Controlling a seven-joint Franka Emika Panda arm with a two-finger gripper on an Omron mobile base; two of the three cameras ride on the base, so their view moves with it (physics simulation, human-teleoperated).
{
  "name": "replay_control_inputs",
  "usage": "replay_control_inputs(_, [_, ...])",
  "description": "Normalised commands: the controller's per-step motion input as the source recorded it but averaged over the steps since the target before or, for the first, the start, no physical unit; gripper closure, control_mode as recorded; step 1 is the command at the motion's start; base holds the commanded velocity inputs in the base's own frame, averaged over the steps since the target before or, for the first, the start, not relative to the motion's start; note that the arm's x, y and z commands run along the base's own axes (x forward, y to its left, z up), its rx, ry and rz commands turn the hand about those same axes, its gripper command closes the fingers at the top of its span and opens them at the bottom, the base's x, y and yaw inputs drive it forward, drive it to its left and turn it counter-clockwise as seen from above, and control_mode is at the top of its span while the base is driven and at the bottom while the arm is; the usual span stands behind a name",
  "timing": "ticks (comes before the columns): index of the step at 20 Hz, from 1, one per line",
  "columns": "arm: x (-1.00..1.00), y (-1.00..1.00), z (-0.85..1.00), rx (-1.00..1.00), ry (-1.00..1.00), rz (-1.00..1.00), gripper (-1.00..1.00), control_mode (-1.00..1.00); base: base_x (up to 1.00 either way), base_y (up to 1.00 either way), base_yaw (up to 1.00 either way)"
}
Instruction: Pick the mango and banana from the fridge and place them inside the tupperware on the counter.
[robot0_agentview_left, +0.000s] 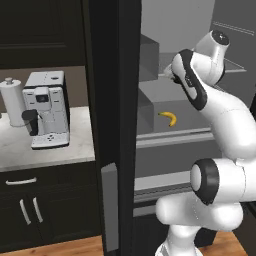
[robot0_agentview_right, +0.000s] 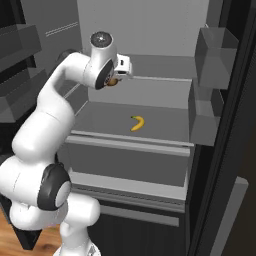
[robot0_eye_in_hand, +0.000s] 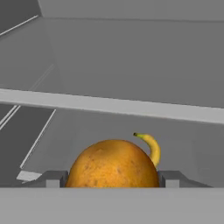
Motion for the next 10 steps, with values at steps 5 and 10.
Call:
replay_control_inputs(5, [-1.0, -0.06, -0.01, 0.0, 0.02, 0.0, 1.0, -1.0, 0.0, 0.0, 0.0])
replay_control_inputs(10, [-1.0, 0.0, -0.09, 0.0, 0.0, 0.0, 1.0, -1.0, 0.0, 0.0, 0.0])
